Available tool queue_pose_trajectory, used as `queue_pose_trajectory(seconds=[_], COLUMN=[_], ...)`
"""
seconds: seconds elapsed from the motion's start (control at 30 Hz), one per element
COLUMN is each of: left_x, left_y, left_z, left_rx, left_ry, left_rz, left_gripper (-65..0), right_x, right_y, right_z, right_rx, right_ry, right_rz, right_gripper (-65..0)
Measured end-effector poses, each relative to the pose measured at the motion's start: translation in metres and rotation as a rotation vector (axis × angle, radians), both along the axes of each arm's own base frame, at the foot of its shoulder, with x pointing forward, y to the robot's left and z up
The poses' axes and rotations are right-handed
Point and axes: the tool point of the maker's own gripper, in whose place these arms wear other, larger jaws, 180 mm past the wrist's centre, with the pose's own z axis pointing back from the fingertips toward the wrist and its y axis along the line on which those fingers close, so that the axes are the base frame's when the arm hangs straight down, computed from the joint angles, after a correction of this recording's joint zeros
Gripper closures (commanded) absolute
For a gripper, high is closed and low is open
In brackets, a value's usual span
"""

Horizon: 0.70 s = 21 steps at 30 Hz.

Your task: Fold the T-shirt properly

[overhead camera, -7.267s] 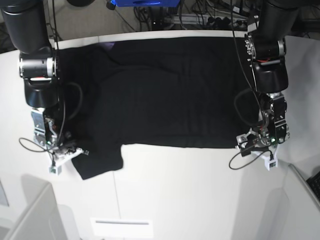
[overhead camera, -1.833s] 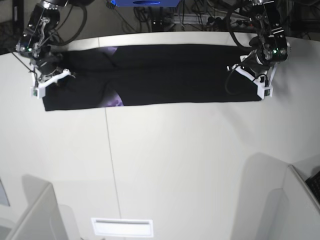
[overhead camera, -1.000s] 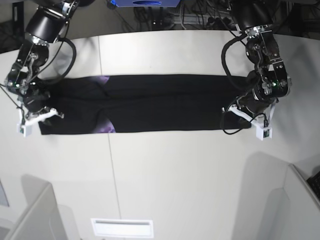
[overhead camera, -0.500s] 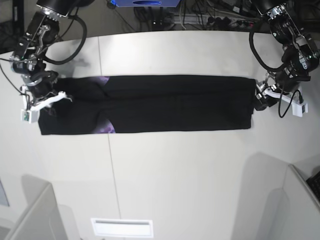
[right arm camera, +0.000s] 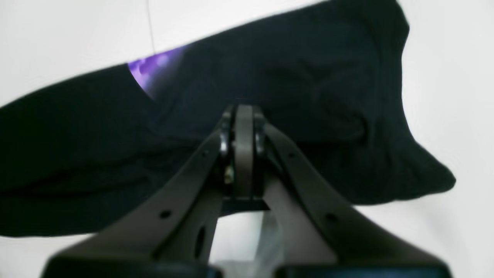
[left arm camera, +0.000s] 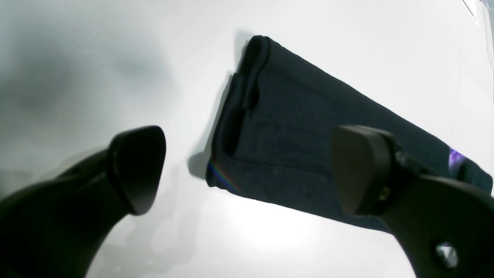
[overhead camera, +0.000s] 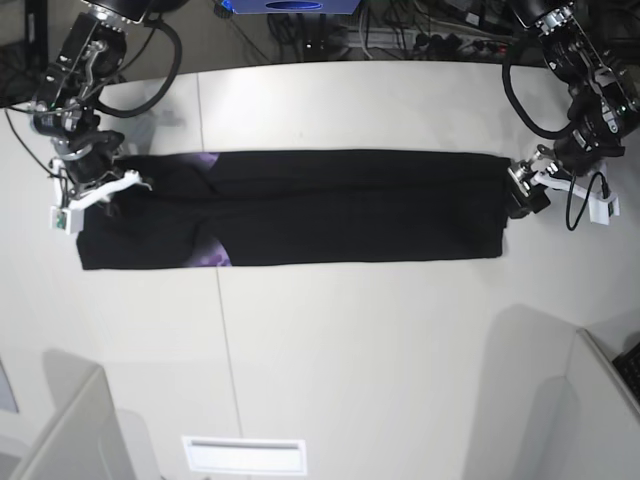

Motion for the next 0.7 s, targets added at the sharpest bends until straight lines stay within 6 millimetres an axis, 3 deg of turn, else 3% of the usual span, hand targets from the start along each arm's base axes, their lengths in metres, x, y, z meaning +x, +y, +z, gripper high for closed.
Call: queue_pose_trajectory(seconds=[0.1, 0.3, 0.47, 0.6, 0.7], left_x=[-0.011, 0.014, 0.008, 0.024, 0.031], left_y=[0.004, 0.004, 0.008, 0.017, 0.001], left_z=[-0.030, -0.028, -0.053, -0.049, -0.059], left_rx=[-0.037, 0.052, 0.024, 0.037, 0.102], left_ry=[0.076, -0.006, 0.073, 0.055, 0.102], left_rz=[0.016, -0.088, -0.087, -0.071, -0.154], left_gripper=[-65.0, -65.0, -65.0, -65.0, -65.0], right_x=[-0.003, -0.005, -0.006, -0.010, -0.009], right_y=[0.000, -0.001, -0.001, 0.000, -0.001], right_z=[-0.002, -0.003, -0.003, -0.007, -0.006], right_rx=[-0.001, -0.001, -0.003, 0.000, -0.002], right_ry=[0.007, 0.012, 0.009, 0.026, 0.022], right_rz=[0.000, 0.000, -0.001, 0.000, 0.000], right_gripper=[0.0, 0.0, 0.0, 0.0, 0.0])
